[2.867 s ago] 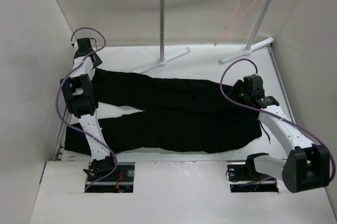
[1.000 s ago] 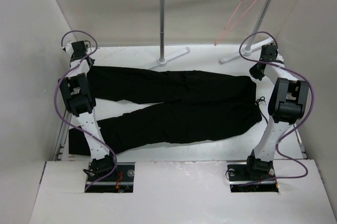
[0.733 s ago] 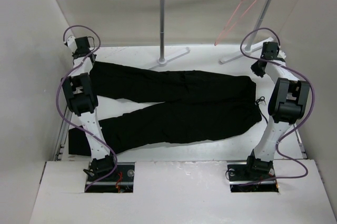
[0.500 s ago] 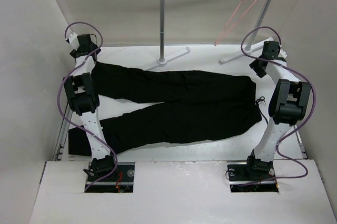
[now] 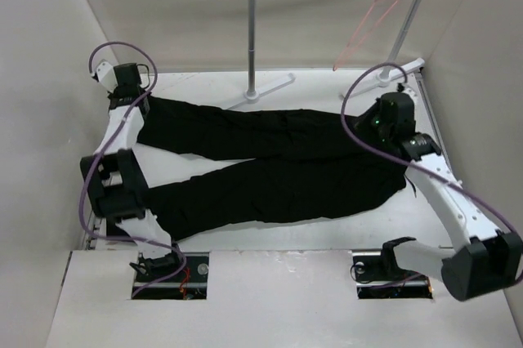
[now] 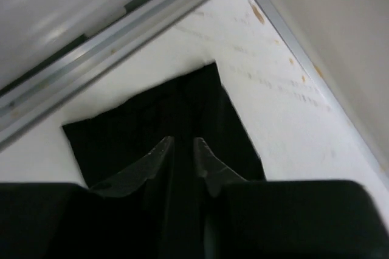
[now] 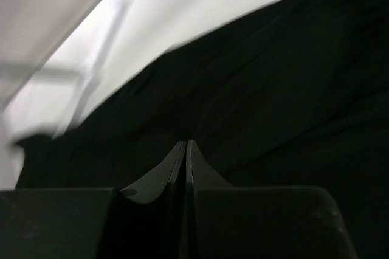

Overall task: Place the trousers on the hanger
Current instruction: Flatten out the trousers at the center of the board.

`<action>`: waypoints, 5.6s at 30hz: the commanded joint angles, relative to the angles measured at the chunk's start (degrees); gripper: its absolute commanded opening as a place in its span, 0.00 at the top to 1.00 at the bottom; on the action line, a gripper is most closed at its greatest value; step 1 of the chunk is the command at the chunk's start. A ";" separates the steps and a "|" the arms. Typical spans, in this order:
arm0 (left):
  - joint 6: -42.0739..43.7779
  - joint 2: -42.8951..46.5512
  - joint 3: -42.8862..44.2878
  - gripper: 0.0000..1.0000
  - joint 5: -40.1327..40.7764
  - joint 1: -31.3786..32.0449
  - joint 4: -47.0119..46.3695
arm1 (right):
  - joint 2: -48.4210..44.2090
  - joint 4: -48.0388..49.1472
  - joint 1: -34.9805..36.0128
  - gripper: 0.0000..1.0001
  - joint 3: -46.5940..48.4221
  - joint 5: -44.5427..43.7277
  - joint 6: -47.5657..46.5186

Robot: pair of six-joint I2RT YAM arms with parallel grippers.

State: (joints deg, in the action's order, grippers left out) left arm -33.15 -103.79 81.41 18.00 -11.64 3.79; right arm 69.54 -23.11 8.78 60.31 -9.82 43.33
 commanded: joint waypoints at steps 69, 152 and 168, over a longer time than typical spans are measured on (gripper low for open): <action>-8.78 32.33 -39.66 0.35 11.27 -16.88 19.24 | -19.97 -5.54 29.06 0.39 -21.46 8.59 -2.38; -5.26 -10.91 2.43 0.87 12.85 -6.51 25.21 | 41.64 3.25 -11.81 0.63 23.43 -3.71 -3.17; -6.31 33.09 -28.46 0.32 2.75 -7.91 23.01 | -1.22 2.81 4.34 0.32 -6.06 -1.17 2.37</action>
State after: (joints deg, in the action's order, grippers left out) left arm -38.04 -76.62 59.88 23.59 -18.90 24.05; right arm 73.12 -20.03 9.06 59.55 -11.44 44.60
